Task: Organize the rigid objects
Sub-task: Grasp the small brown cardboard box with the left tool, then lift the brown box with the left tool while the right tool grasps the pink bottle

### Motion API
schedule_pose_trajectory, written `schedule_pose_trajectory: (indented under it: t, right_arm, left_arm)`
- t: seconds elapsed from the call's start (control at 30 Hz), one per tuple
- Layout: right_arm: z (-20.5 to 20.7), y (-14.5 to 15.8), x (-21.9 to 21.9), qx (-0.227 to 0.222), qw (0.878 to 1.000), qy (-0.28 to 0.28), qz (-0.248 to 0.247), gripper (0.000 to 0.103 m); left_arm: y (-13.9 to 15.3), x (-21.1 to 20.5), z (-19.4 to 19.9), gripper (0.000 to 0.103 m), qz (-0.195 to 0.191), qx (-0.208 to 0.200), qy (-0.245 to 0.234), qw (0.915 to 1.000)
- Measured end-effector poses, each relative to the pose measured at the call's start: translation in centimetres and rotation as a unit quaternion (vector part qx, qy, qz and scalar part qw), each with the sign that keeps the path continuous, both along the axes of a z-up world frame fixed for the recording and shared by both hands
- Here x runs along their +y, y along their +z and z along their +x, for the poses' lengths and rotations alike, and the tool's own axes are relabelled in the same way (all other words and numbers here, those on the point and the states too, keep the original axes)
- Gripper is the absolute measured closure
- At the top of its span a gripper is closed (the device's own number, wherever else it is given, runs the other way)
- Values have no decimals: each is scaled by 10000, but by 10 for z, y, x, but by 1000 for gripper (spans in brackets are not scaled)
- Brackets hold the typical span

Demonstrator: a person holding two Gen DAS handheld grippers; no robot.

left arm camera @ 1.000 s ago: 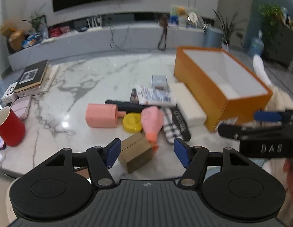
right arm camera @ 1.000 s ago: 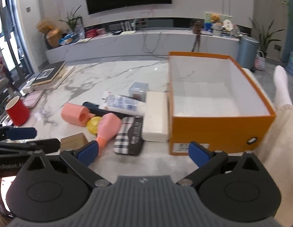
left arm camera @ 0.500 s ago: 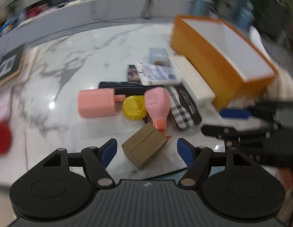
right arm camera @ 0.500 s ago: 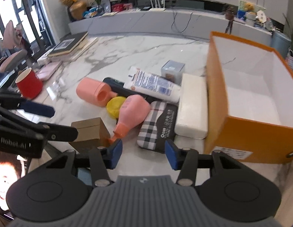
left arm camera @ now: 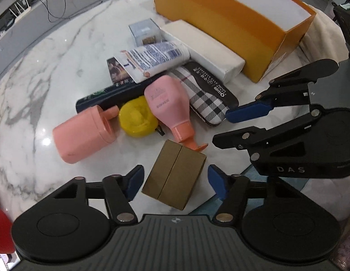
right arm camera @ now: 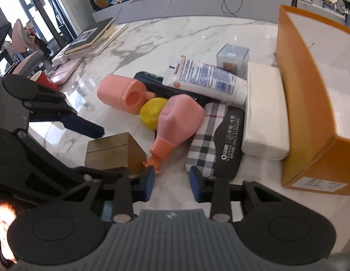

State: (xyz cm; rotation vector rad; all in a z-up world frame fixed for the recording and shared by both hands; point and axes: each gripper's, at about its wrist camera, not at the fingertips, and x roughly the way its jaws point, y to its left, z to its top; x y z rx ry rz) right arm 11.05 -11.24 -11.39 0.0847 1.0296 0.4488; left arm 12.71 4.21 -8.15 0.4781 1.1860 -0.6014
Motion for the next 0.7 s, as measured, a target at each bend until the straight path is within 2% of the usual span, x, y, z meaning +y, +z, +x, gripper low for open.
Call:
schedule_pose_trajectory:
  t: [0.07,0.17,0.4,0.5,0.67,0.7]
  right_arm:
    - [3,-3,2,64,10000,10,62,72]
    - [6,-5,6,89,9998,79,154,72]
    - [7,-12,24,157,9992,301,233,71]
    - [13,-17,31,237,9992,185,247,63]
    - [21,-25,40,329,9991,-90,252,61]
    - [21,-27,41,329,9991,-115,247,65]
  left_arm:
    - [-2,2,2,42,4,56,51,10000]
    - [-1,12,8,46,-41,124,301,9995]
    - [4,40,18,50,-8,41,824,9966]
    - [5,46,21,50,-35,7,1062,9943]
    - [5,49,21,50,-131,-57,1269,9918]
    - [5,50,21,50,-157,-59,1307,9913]
